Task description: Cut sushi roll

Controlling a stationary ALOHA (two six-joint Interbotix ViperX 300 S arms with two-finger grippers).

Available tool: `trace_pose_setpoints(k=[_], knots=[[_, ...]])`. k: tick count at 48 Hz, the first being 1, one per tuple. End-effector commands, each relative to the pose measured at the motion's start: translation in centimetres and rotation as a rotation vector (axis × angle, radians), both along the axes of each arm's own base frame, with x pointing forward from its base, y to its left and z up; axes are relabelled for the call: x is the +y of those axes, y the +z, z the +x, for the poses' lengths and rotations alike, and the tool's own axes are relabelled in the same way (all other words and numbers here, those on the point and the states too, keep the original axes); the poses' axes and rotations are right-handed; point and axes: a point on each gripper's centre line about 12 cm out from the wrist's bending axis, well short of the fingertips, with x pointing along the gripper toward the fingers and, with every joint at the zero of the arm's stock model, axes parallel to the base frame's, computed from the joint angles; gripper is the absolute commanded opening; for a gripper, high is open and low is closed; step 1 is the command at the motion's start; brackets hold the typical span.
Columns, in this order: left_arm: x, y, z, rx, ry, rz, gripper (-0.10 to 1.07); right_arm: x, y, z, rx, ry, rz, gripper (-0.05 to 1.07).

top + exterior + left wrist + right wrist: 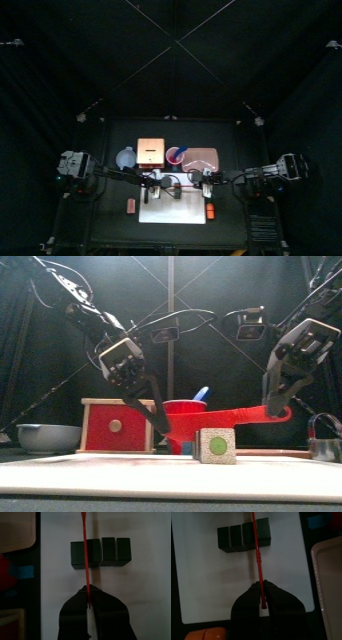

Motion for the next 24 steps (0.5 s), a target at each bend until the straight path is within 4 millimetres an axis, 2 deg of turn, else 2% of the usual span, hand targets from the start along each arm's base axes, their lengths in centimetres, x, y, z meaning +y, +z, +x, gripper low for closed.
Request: trace_pose_setpoints(k=[1,8,13,17,24], knots=[[0.1,0.4,0.4,-0.01,0.011,-0.006,0.36,0.1,-0.2,0.1,-0.007,-0.006,0.008,0.31],[0.0,-1.8,-0.4,0.06,0.02,-0.009,0.36,0.4,-2.6,0.1,0.033,-0.018,0.02,0.31],[-0.1,-2.4,-0.5,0.081,0.03,-0.016,0.36,0.6,-3.4,0.4,0.049,-0.013,0.02,0.31],[-0.1,-1.9,-0.4,0.076,0.032,-0.014,0.36,0.8,-2.7,0.6,0.032,-0.002,0.019,0.31],[-0.4,1.0,0.1,0.041,0.026,0.012,0.36,1.0,0.5,0.5,-0.013,0.015,0.023,0.31]])
